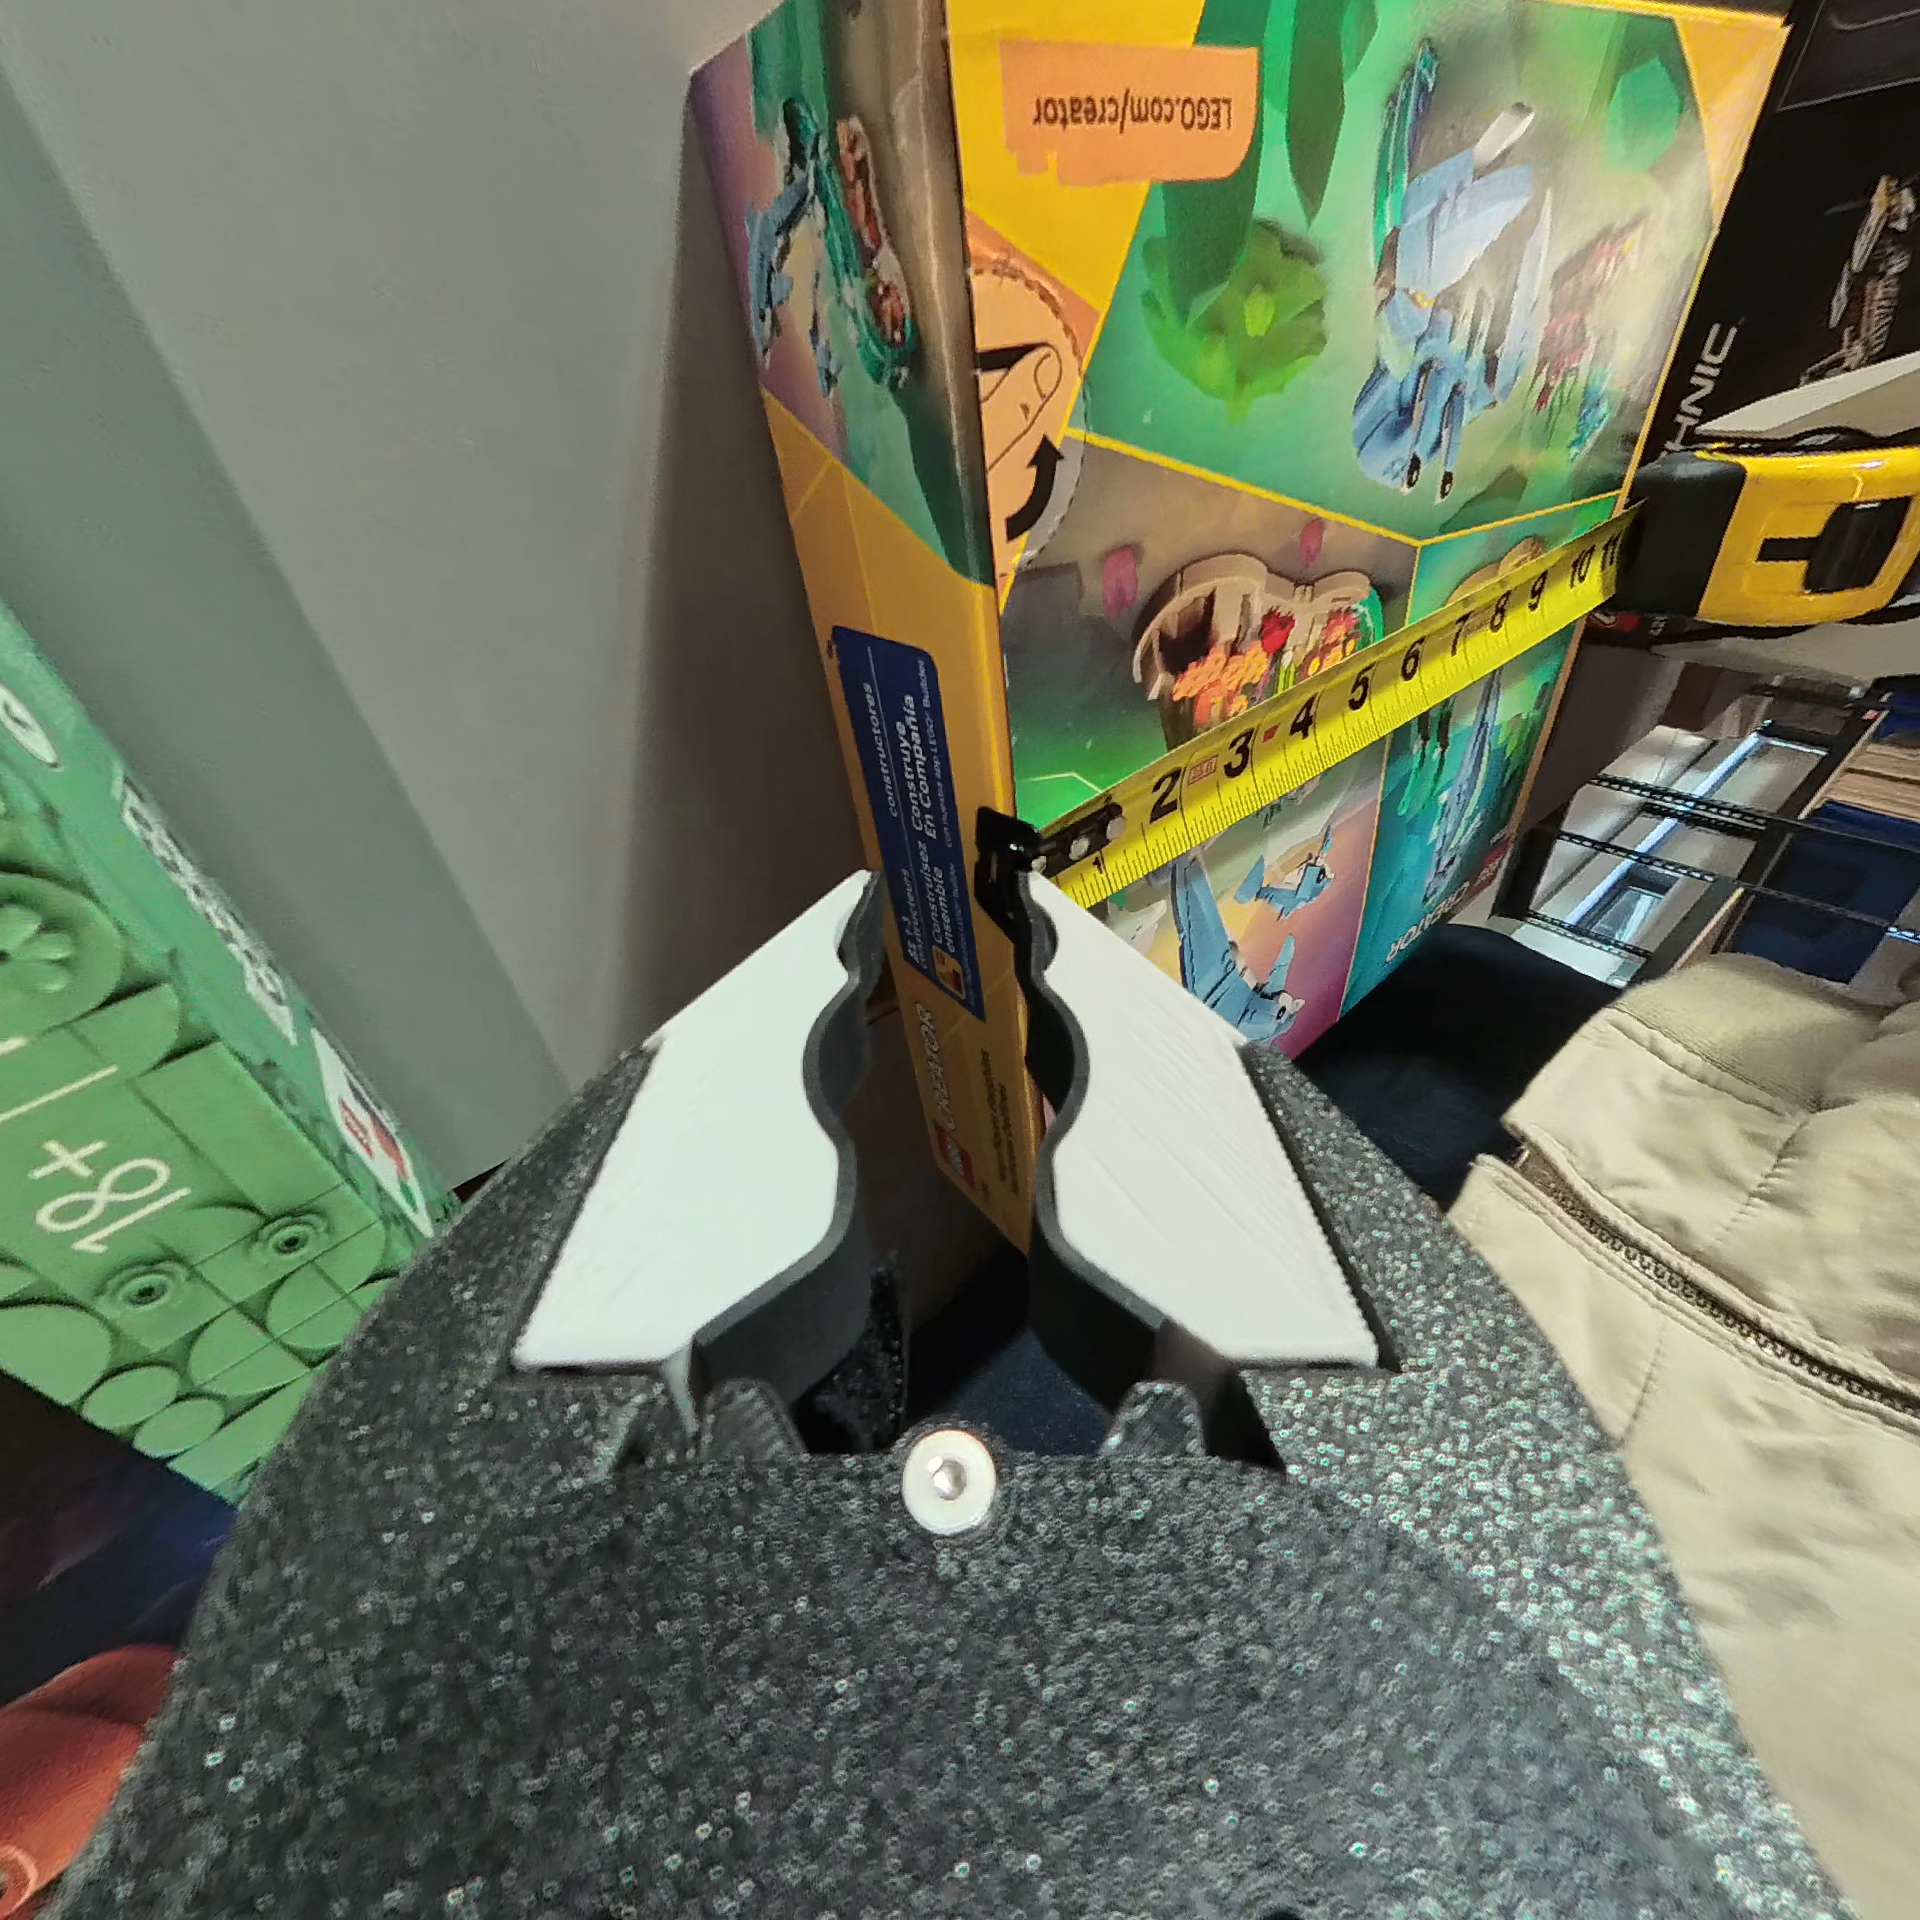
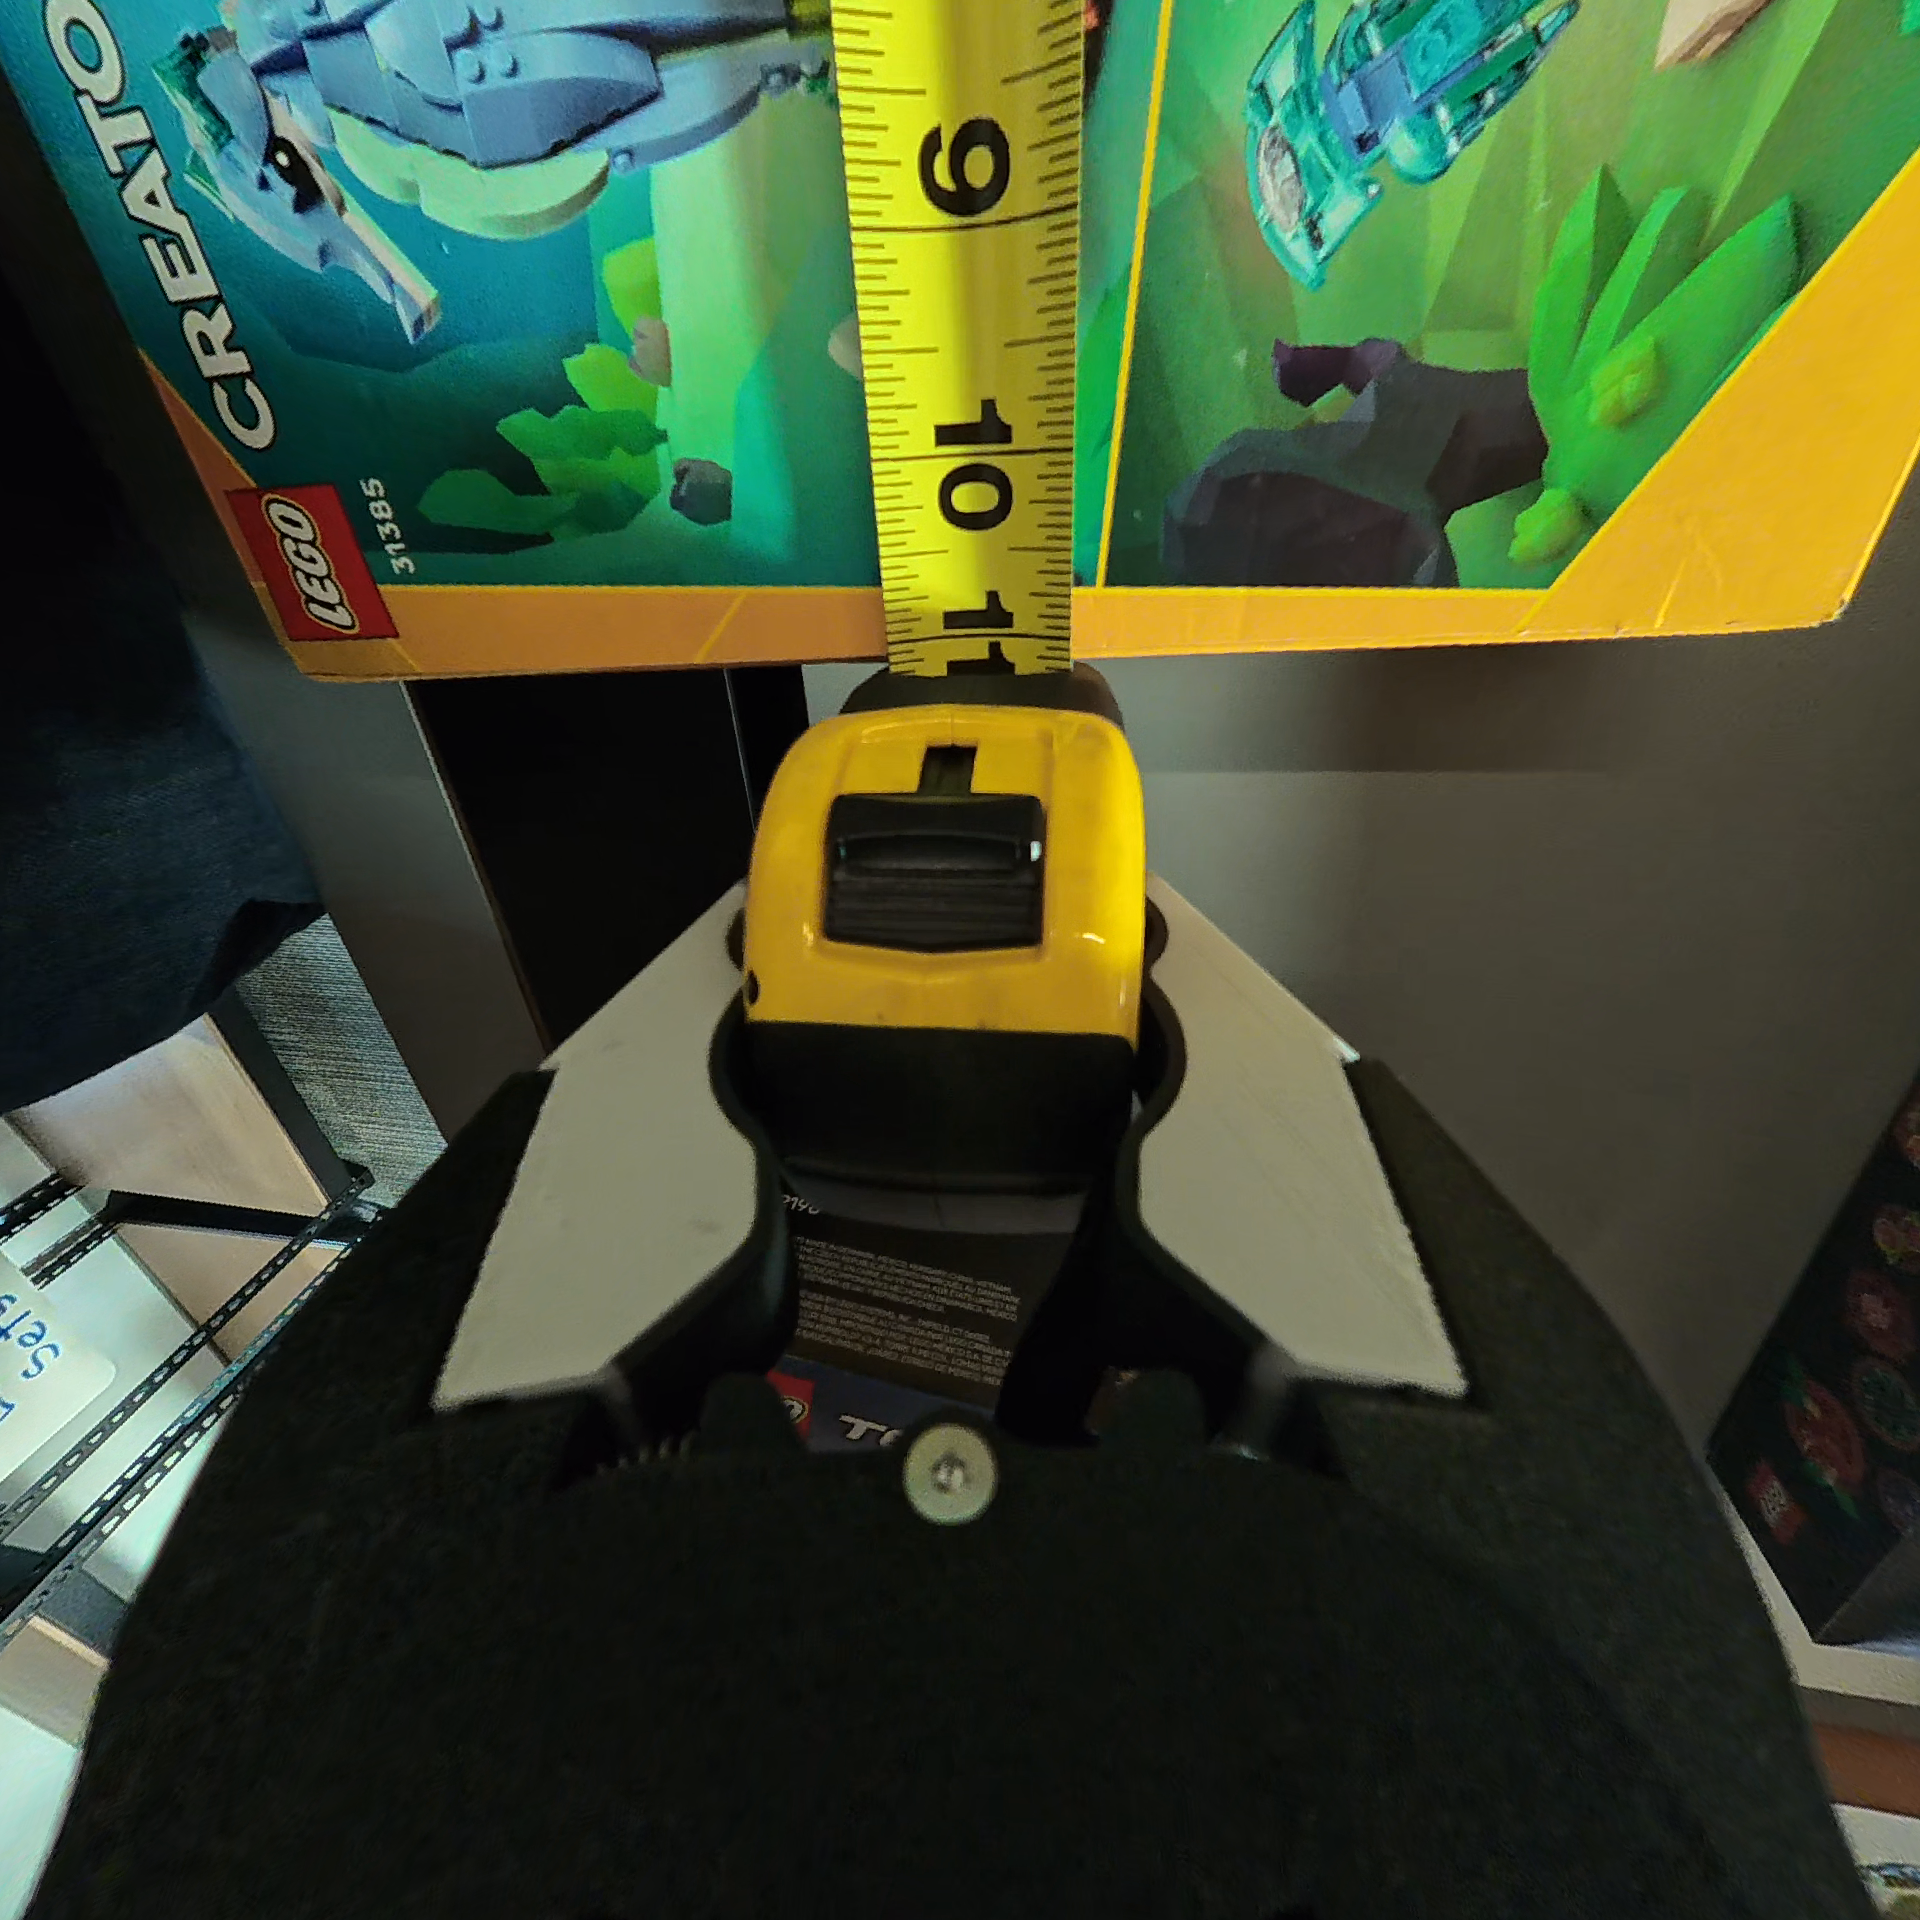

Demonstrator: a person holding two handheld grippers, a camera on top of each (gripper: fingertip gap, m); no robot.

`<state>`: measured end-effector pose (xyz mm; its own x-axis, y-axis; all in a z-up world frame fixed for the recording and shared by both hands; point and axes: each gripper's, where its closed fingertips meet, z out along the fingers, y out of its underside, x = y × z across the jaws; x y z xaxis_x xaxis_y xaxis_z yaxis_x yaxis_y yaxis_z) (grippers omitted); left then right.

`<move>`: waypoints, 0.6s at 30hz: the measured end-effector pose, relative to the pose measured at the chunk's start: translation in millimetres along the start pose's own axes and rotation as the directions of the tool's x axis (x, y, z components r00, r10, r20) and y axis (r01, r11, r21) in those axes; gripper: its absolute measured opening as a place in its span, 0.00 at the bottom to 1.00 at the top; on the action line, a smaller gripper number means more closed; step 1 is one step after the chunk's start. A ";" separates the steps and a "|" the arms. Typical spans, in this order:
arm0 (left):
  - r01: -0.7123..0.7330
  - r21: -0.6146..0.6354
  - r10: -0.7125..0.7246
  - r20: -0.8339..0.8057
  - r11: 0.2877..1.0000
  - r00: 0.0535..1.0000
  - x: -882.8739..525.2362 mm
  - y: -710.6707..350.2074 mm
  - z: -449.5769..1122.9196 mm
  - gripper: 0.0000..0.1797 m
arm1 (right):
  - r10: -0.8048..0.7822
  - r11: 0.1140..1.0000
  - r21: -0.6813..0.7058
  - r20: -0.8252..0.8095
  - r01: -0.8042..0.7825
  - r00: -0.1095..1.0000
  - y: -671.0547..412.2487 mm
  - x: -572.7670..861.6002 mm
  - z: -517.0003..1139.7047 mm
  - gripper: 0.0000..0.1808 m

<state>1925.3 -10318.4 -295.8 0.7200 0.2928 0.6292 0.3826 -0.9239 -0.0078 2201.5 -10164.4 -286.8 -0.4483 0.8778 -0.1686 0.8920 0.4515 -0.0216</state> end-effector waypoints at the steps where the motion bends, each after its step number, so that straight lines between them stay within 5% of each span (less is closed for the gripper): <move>1: 0.001 -0.001 -0.001 0.002 1.000 1.000 -0.1 0.0 0.0 0.14 | 0.001 1.000 -0.001 -0.004 -0.001 1.000 0.0 0.0 0.1 0.37; 18: 0.013 0.003 -0.013 0.017 1.000 1.000 0.1 0.3 0.2 0.14 | 0.003 1.000 0.016 -0.004 -0.003 1.000 -0.2 -0.2 -0.3 0.37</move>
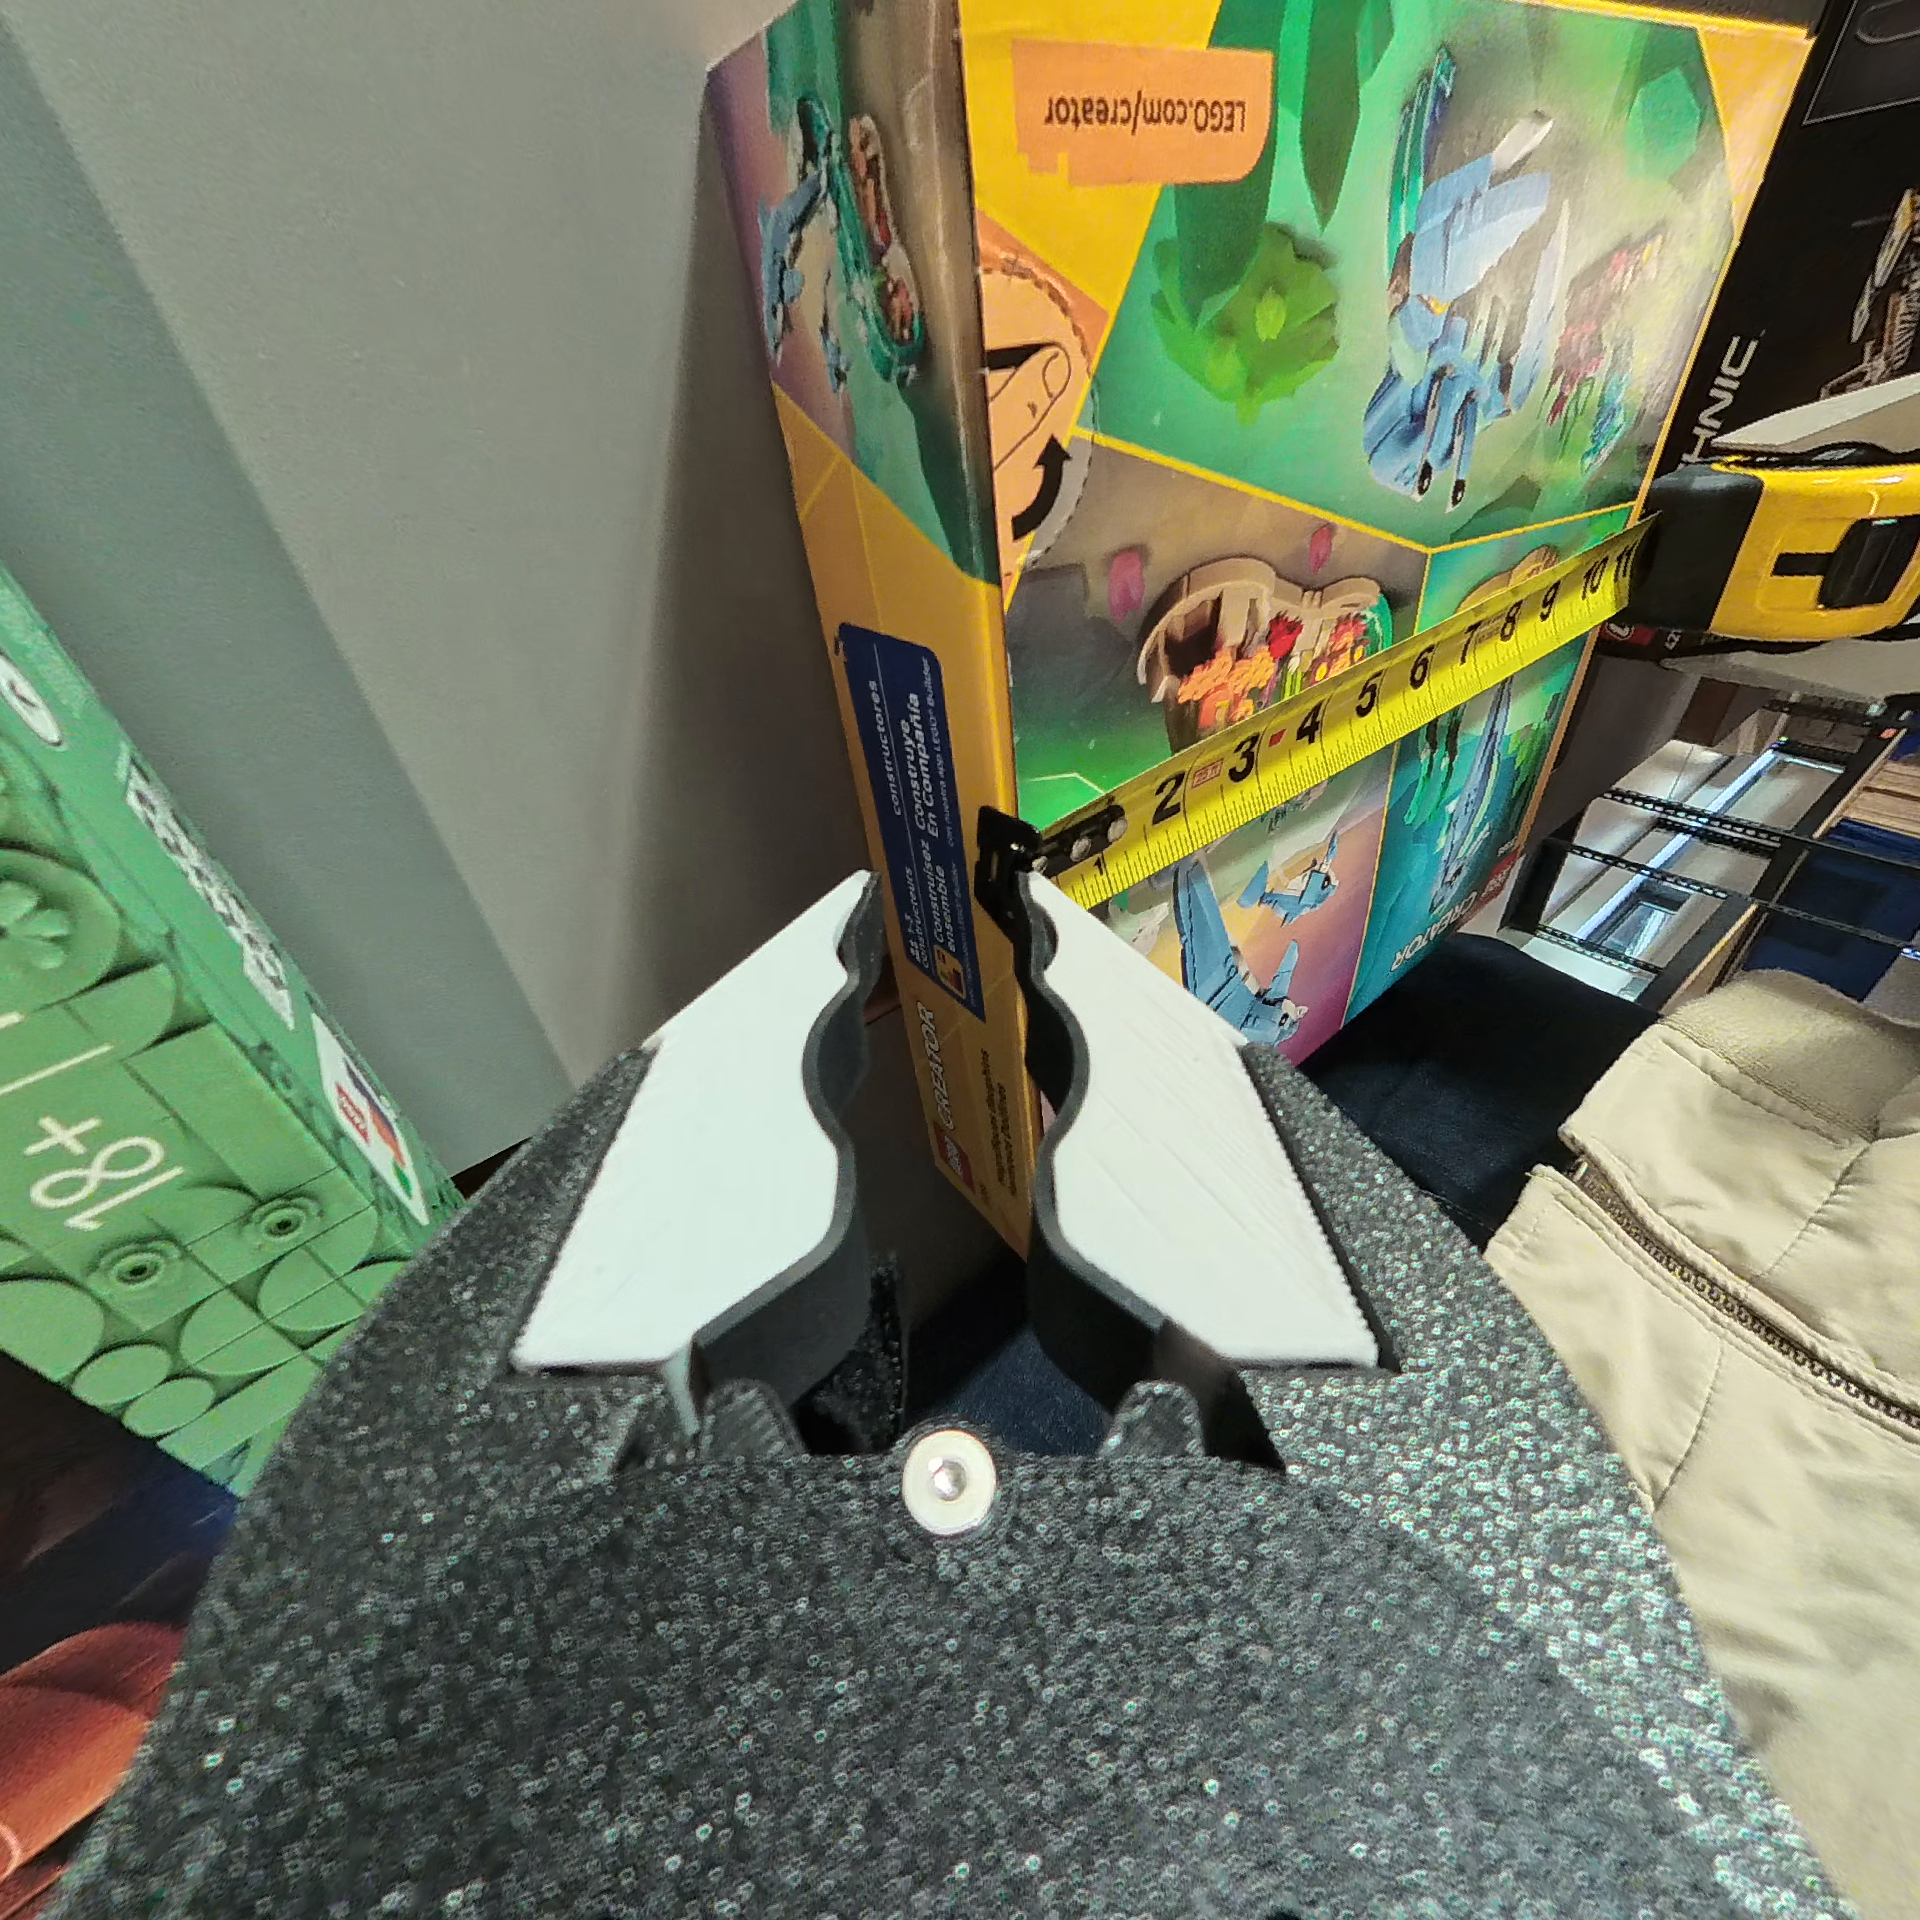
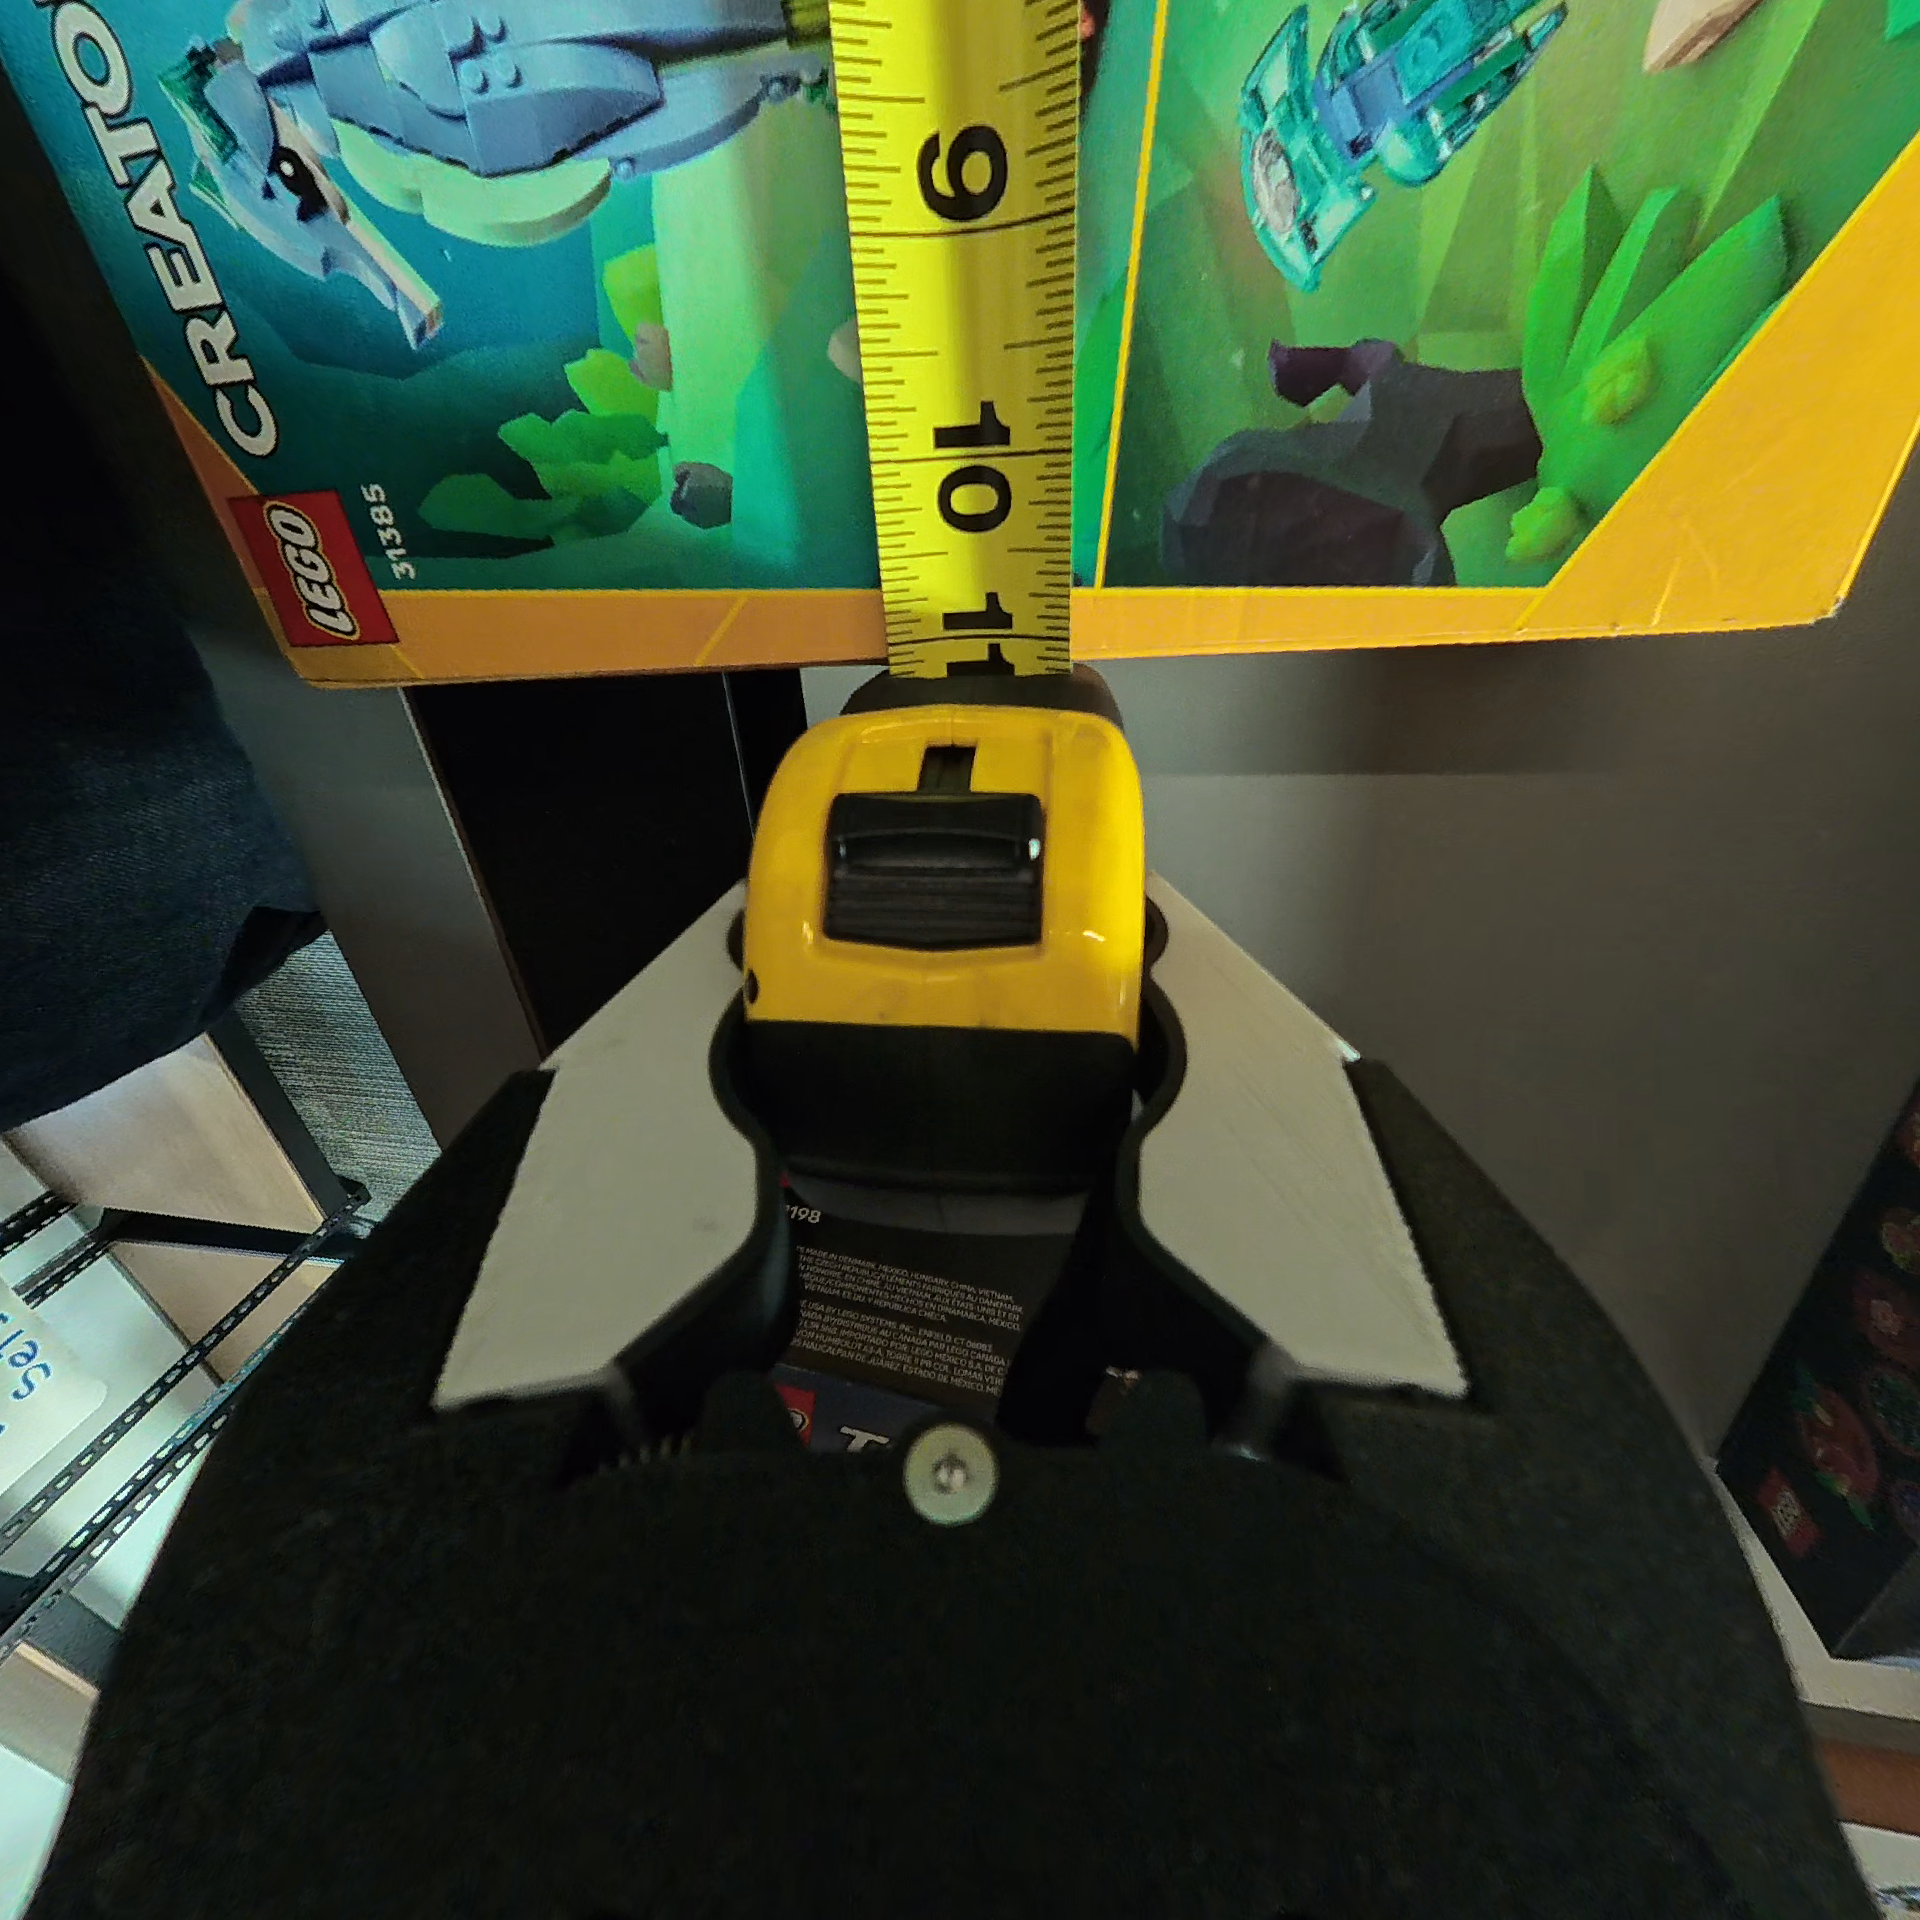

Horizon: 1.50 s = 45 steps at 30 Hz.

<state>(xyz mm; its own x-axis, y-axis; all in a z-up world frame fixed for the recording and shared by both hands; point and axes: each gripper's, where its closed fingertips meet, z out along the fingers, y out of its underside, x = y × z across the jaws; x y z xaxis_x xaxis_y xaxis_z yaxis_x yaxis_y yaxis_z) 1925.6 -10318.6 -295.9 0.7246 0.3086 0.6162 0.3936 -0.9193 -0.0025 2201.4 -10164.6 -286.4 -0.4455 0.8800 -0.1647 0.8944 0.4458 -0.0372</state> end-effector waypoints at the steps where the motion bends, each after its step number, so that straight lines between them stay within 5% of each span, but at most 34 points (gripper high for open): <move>1: 0.000 0.001 0.000 0.000 1.000 1.000 0.0 -0.1 0.0 0.14 | 0.000 1.000 0.001 0.000 0.000 1.000 0.0 0.1 0.1 0.37; 45: 0.005 0.014 -0.004 -0.044 1.000 0.999 -2.2 -0.4 0.8 0.15 | 0.010 0.996 -0.084 0.034 -0.007 0.999 -66.7 -6.4 -19.5 0.37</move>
